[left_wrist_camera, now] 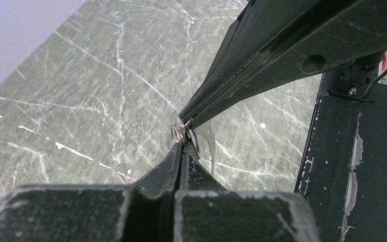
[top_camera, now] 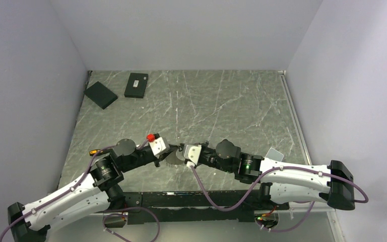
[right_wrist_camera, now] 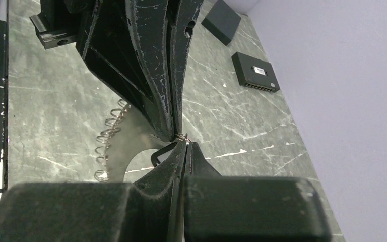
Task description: Put the keys on the keyring
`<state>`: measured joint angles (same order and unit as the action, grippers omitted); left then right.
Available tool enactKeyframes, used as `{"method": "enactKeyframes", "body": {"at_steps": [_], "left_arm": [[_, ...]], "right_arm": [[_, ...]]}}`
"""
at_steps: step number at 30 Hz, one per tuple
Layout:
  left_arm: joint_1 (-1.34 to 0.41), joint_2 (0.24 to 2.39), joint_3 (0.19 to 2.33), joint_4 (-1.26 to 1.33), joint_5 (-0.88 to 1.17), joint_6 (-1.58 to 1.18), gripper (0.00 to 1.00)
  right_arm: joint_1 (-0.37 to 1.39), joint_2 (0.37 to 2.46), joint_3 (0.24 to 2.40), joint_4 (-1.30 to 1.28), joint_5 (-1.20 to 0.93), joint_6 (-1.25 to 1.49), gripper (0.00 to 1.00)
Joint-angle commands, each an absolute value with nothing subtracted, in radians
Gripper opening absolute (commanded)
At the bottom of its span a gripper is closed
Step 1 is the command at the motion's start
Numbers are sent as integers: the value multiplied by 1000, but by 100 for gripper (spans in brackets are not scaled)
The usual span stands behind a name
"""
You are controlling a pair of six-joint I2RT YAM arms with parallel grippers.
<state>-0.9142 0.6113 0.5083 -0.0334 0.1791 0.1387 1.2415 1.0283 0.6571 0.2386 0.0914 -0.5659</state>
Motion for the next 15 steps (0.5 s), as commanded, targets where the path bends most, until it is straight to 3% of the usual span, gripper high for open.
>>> {"method": "enactKeyframes", "body": {"at_steps": [1, 15], "left_arm": [[-914, 576, 544, -53, 178, 173, 0], [-913, 499, 541, -38, 284, 227, 0]], "right_arm": [[1244, 1006, 686, 251, 83, -570, 0], [1217, 1016, 677, 280, 10, -453, 0]]}}
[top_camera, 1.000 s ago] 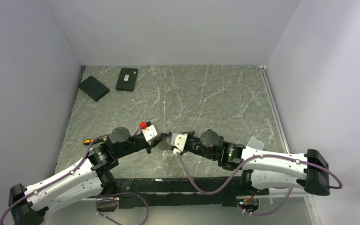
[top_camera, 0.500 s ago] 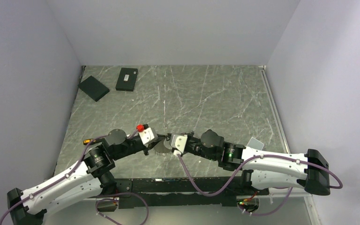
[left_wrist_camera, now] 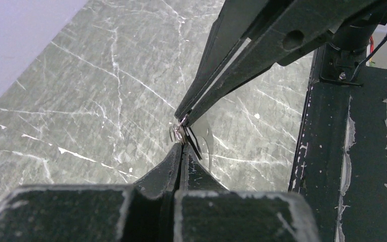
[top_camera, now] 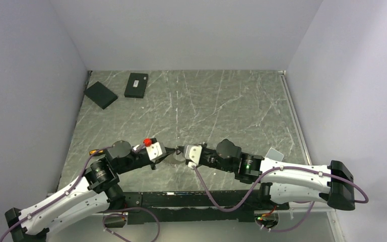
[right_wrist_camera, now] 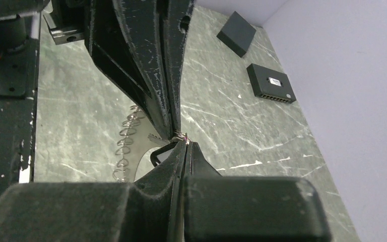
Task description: Put the keys on the keyring
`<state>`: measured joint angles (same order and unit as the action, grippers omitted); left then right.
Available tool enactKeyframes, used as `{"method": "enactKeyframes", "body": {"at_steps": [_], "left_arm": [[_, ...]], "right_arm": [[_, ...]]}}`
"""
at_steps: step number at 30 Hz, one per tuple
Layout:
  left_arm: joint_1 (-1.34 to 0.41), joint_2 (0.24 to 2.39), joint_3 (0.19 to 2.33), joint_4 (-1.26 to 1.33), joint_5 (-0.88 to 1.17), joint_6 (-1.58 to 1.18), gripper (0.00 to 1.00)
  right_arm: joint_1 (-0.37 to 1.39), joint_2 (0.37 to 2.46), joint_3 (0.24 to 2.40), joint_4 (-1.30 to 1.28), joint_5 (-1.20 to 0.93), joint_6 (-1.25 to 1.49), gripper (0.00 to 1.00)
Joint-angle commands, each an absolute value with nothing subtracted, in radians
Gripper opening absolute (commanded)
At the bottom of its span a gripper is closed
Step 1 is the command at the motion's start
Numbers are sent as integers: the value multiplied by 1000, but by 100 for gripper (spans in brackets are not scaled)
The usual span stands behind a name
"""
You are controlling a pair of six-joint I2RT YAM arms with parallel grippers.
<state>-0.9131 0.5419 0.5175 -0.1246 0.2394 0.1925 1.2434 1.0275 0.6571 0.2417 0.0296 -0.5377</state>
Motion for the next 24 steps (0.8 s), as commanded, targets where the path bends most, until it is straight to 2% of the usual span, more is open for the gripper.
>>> {"method": "enactKeyframes", "body": {"at_steps": [1, 11, 24], "left_arm": [[-914, 487, 540, -36, 294, 238, 0], [-914, 419, 552, -28, 339, 301, 0], [-913, 419, 537, -8, 317, 310, 0]], "right_arm": [[1207, 1015, 677, 284, 5, -427, 0], [1112, 1036, 687, 318, -138, -213, 0], [1109, 1062, 694, 300, -218, -187, 0]]}}
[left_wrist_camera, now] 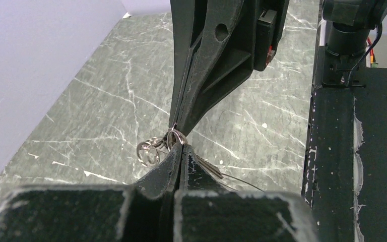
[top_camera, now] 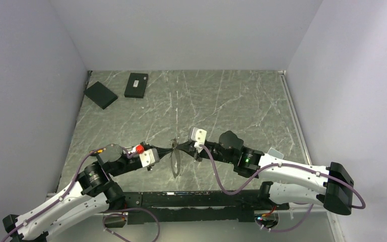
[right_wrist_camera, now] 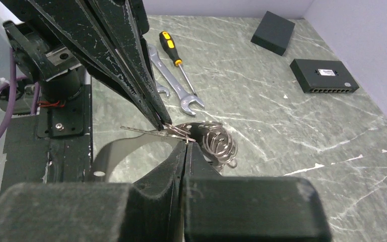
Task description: Put the keys on the keyring
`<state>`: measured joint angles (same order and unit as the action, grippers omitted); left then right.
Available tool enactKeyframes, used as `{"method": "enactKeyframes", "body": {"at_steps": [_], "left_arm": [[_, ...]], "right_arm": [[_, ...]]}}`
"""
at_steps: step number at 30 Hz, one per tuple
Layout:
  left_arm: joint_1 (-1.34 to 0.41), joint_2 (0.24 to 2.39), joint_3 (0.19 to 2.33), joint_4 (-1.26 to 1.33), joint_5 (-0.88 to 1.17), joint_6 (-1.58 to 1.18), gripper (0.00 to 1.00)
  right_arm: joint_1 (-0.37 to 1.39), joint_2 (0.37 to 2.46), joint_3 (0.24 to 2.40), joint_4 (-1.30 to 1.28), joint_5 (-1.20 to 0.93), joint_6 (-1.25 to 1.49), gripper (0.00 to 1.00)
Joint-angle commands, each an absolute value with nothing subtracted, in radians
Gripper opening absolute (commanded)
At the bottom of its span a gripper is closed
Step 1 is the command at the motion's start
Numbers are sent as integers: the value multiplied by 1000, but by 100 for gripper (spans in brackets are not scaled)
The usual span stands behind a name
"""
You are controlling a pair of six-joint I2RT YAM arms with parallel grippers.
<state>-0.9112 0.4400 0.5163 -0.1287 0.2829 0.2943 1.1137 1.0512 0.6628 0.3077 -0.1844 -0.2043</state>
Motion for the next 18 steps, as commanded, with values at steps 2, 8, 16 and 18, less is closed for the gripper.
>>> {"method": "enactKeyframes", "body": {"at_steps": [2, 8, 16, 18], "left_arm": [[-912, 421, 536, -8, 320, 308, 0], [-913, 432, 541, -8, 320, 310, 0], [-913, 434, 547, -18, 318, 315, 0], [-913, 438, 548, -21, 322, 316, 0]], "right_arm": [[1109, 1059, 690, 301, -240, -187, 1], [1108, 1025, 676, 272, -241, -223, 32], [1106, 954, 669, 212, -304, -341, 40], [1106, 928, 656, 232, -320, -364, 41]]}}
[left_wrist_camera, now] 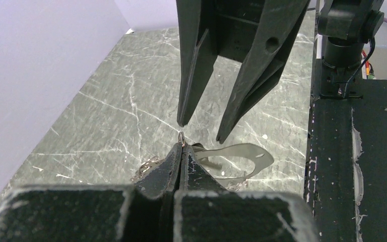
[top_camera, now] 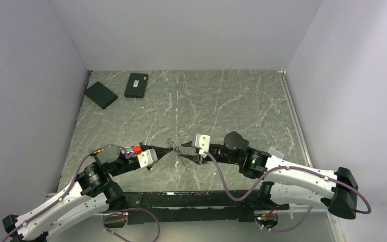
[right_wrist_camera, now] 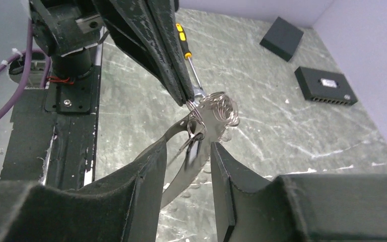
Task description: Put the keys on the keyring
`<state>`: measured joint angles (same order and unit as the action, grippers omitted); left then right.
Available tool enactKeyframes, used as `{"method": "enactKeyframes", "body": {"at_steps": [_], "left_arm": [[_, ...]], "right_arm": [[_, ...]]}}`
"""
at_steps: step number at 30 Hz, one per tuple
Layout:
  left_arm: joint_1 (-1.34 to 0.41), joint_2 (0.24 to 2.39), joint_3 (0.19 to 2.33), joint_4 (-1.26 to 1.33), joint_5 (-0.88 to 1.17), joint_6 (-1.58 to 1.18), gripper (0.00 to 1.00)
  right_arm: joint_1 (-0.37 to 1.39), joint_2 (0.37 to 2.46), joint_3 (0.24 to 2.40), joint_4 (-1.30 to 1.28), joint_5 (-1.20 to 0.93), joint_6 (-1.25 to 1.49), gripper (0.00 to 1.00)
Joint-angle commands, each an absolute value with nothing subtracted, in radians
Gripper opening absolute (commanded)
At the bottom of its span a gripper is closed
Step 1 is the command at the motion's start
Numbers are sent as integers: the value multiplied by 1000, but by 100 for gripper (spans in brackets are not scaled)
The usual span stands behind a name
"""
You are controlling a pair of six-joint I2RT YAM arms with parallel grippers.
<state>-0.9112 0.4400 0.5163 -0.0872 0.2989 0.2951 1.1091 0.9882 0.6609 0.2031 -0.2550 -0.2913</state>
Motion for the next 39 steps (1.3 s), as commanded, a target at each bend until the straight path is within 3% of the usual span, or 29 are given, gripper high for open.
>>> {"method": "enactKeyframes", "body": {"at_steps": [1, 12, 21, 27, 32, 39], "left_arm": [[-913, 438, 548, -21, 326, 315, 0], [-913, 439, 539, -11, 354, 305, 0], [-914, 425, 532, -20, 365, 296, 0], [-914, 429, 534, -23, 384, 296, 0], [-914, 430, 532, -22, 385, 295, 0], [-914, 426, 541, -57, 355, 294, 1]], "right_arm": [[1106, 917, 647, 250, -312, -374, 41], [1106, 972, 640, 376, -328, -432, 40], [1106, 1013, 660, 394, -338, -453, 27], [1106, 1028, 667, 389, -336, -466, 26], [1106, 1025, 668, 379, -348, -475, 0], [1107, 1012, 671, 360, -343, -482, 0]]}}
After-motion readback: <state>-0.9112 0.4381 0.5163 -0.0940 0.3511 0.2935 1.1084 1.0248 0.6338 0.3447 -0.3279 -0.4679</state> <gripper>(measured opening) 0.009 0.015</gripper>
